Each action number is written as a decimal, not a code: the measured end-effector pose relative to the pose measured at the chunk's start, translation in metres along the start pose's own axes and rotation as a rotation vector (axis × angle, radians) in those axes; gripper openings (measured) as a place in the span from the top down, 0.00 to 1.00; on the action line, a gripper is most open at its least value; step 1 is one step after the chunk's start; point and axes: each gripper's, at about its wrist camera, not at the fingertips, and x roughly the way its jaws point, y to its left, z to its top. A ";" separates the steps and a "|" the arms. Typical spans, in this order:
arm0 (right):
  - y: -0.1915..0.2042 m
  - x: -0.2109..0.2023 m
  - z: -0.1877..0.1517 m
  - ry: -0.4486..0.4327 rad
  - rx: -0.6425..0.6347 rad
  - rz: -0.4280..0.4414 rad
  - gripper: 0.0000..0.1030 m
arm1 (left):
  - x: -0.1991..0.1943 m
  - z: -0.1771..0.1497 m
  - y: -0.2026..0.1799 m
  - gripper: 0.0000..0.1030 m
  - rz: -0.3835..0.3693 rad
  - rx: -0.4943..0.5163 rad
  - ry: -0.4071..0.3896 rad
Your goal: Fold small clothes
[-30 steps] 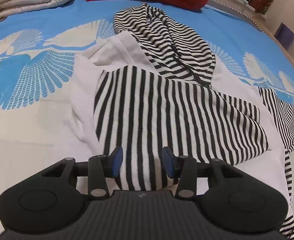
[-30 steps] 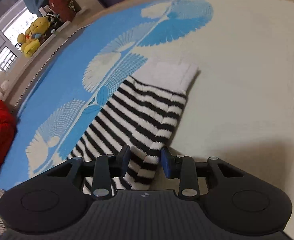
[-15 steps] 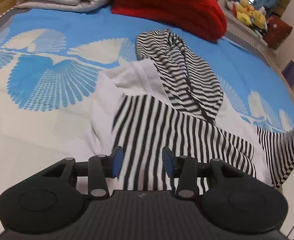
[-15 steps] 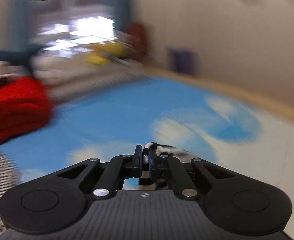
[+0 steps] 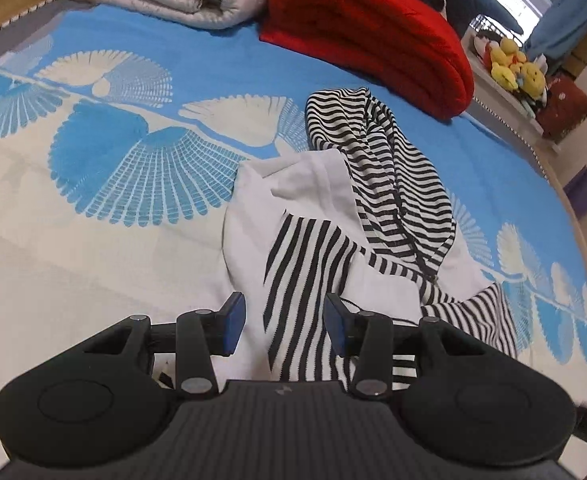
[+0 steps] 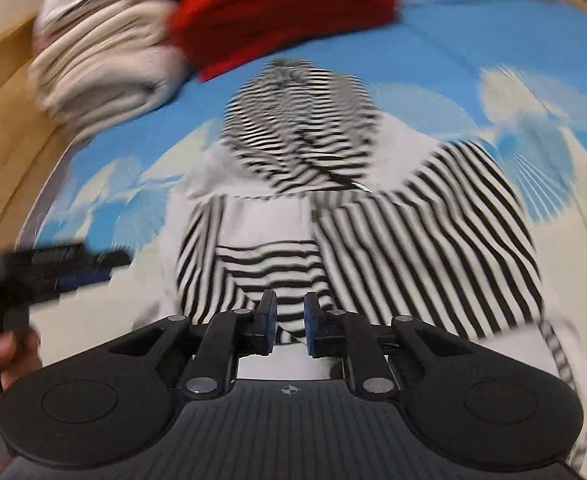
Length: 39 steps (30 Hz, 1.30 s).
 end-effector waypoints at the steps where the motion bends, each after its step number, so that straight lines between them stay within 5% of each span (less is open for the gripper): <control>1: -0.001 -0.001 0.006 -0.026 0.036 -0.012 0.85 | 0.002 0.000 0.002 0.54 -0.004 -0.013 0.004; 6: -0.029 -0.001 0.017 -0.200 0.091 -0.069 0.79 | 0.008 0.004 0.015 0.54 0.003 -0.052 0.022; 12: -0.062 0.039 0.024 -0.046 0.181 -0.040 0.79 | 0.024 0.000 0.003 0.56 -0.008 -0.014 0.052; 16: -0.062 0.055 0.022 0.001 0.205 -0.033 0.78 | 0.041 -0.008 -0.018 0.56 -0.050 -0.004 0.079; 21: -0.046 0.092 0.011 0.121 0.178 0.013 0.69 | 0.050 -0.004 -0.023 0.56 -0.011 -0.023 0.061; 28: -0.017 0.123 0.007 0.168 0.077 0.067 0.57 | 0.039 0.005 0.004 0.56 0.002 -0.061 0.048; 34: 0.005 0.134 0.009 0.146 -0.027 0.096 0.57 | 0.029 0.010 0.028 0.56 0.002 -0.086 0.049; 36: 0.011 0.133 0.010 0.125 -0.039 0.108 0.63 | 0.025 0.012 0.035 0.56 0.000 -0.098 0.045; 39: 0.020 0.121 0.015 0.043 -0.031 0.120 0.93 | 0.019 0.016 0.045 0.56 0.003 -0.118 0.030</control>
